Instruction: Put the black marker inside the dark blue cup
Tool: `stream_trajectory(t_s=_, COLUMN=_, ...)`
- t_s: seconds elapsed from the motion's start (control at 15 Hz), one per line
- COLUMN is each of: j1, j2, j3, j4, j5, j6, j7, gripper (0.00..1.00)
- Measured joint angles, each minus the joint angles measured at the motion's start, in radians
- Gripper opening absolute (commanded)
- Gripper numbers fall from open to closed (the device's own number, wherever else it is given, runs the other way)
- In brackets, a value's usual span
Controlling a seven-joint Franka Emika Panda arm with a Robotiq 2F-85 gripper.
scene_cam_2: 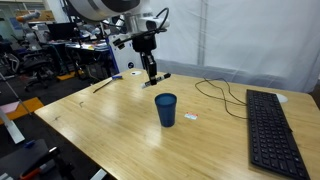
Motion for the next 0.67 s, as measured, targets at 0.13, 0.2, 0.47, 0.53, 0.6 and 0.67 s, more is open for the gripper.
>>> stream_trajectory(t_s=0.13, j1=-0.001, j2=0.002, j3=0.002, j4=0.000, j5=0.000, j6=0.000, j7=0.000, gripper=0.05)
stream_trajectory(t_s=0.2, j1=-0.003, j2=0.003, j3=0.002, j4=0.000, j5=0.000, j6=0.000, j7=0.000, gripper=0.05)
stream_trajectory(t_s=0.47, j1=-0.038, j2=-0.002, j3=-0.007, j4=0.007, j5=-0.030, j6=0.049, j7=0.000, gripper=0.05)
stream_trajectory(t_s=0.53, j1=-0.048, j2=-0.004, j3=-0.014, j4=0.009, j5=-0.055, j6=0.087, j7=0.001, gripper=0.05)
stream_trajectory(t_s=0.6, j1=-0.056, j2=-0.006, j3=-0.021, j4=0.009, j5=-0.086, j6=0.129, j7=0.006, gripper=0.05)
stream_trajectory(t_s=0.67, j1=-0.060, j2=-0.006, j3=-0.030, j4=0.008, j5=-0.128, j6=0.172, j7=0.020, gripper=0.05)
